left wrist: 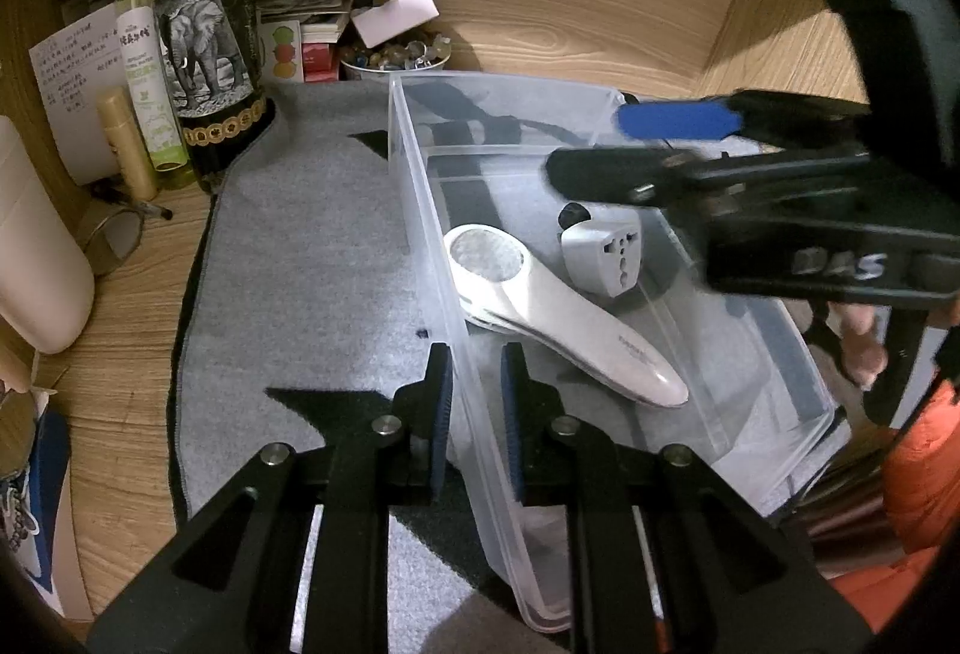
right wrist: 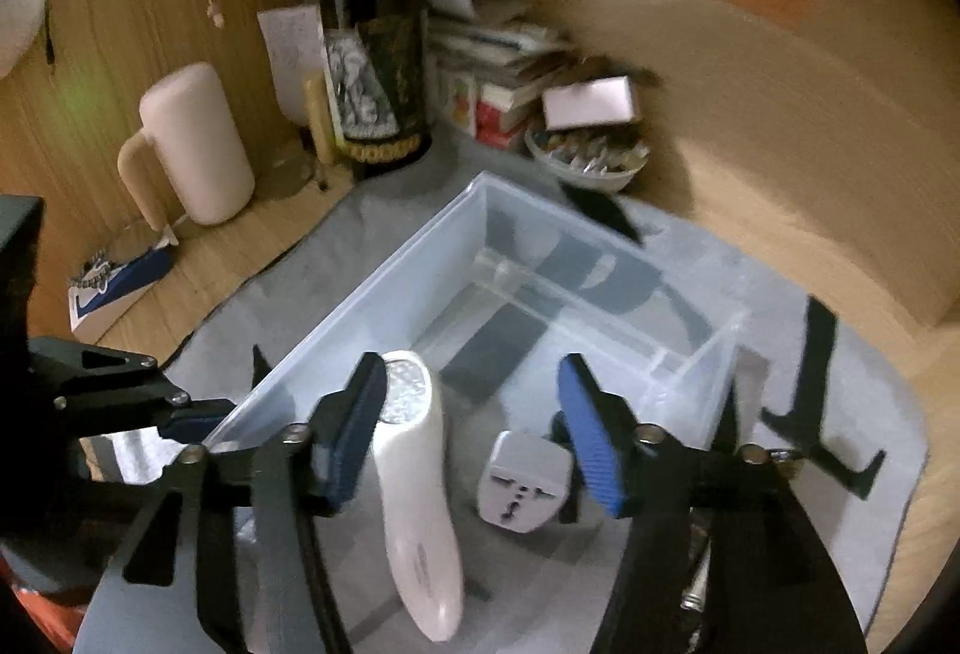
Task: Organize rigid objects
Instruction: 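Lower the white massager into the box and open the right gripper, then move the right gripper back toward the keys and flashlight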
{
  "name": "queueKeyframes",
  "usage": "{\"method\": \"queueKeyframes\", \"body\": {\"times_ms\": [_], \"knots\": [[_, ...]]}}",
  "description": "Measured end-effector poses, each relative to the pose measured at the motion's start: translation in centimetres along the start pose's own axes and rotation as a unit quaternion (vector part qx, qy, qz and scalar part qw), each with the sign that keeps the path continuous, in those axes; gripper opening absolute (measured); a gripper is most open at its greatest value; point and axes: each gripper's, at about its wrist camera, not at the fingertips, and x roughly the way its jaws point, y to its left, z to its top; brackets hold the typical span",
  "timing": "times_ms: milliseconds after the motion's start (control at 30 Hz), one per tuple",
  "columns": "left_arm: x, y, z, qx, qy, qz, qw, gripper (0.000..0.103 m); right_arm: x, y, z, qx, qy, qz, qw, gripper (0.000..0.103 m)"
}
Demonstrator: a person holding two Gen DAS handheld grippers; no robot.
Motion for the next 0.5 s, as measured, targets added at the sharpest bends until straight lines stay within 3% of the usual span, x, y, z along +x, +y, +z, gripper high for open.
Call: {"method": "queueKeyframes", "body": {"times_ms": [100, 500], "knots": [[0.0, 0.0, 0.0, -0.002, 0.001, 0.001, 1.0000, 0.014, -1.7, -0.4, -0.3, 0.002, -0.021, -0.012, 1.000, 0.065], [-0.4, -0.5, -0.1, -0.005, 0.003, 0.016, 0.9999, 0.012, -7.8, -3.9, -2.5, 0.033, -0.085, -0.080, 0.993, 0.066]]}}
